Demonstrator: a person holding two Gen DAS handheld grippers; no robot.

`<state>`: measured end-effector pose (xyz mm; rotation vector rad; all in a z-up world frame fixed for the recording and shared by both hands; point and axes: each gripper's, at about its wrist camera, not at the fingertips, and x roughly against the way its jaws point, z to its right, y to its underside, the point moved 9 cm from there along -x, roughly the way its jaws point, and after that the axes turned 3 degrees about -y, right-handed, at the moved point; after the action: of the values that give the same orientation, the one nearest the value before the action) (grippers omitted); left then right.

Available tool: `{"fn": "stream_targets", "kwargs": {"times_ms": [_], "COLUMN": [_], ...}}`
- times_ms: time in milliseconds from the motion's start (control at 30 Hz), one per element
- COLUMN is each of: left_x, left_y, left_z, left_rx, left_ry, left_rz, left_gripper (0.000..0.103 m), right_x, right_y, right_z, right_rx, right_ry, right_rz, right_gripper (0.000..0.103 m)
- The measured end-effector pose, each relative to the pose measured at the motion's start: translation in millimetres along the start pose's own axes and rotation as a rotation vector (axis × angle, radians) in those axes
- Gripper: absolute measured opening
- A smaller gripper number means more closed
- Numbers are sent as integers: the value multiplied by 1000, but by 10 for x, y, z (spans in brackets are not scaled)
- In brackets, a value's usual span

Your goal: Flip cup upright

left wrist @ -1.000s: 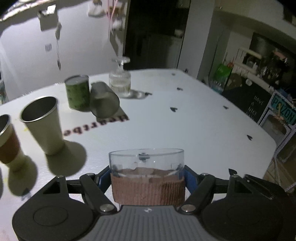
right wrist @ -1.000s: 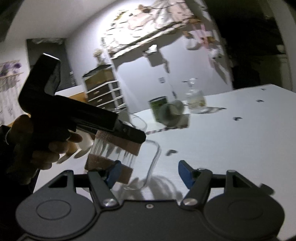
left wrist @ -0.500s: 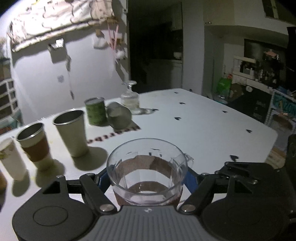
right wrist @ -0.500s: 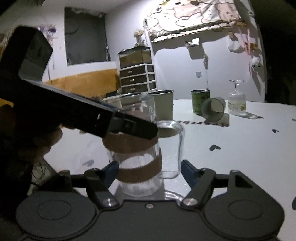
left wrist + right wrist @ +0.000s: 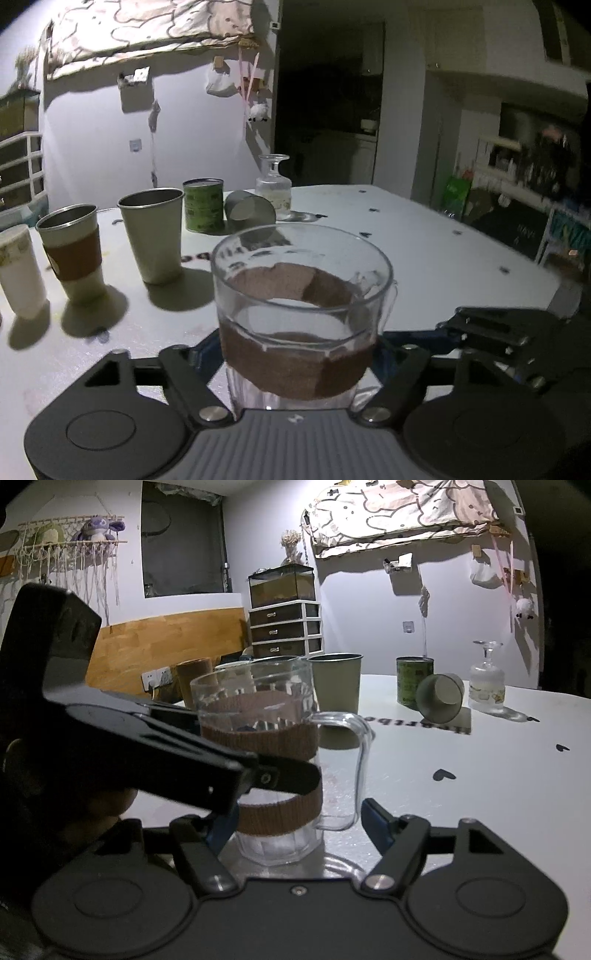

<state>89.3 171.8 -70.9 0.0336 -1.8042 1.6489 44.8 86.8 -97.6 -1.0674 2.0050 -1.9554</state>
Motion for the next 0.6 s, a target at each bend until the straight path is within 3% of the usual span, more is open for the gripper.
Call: {"fn": "stream_targets", "kwargs": {"times_ms": [100, 200, 467, 600], "left_x": [21, 64, 309, 464], "left_y": [11, 20, 87, 104], "left_z": [-56, -238, -1118, -1713], "left_rx": [13, 45, 184, 260], "left_ry": [-17, -80, -340, -507], "left_rz": [19, 28, 54, 74], "left_gripper": [77, 77, 77, 77], "right_x": [-46, -18, -15, -36], "right_y": [18, 10, -3, -7], "right_z": [-9, 1, 49, 43], "right_rx": [3, 5, -25, -26], "right_ry": [5, 18, 33, 34], "right_rz": [-19, -10, -3, -7], "right_gripper": [74, 74, 75, 75]}}
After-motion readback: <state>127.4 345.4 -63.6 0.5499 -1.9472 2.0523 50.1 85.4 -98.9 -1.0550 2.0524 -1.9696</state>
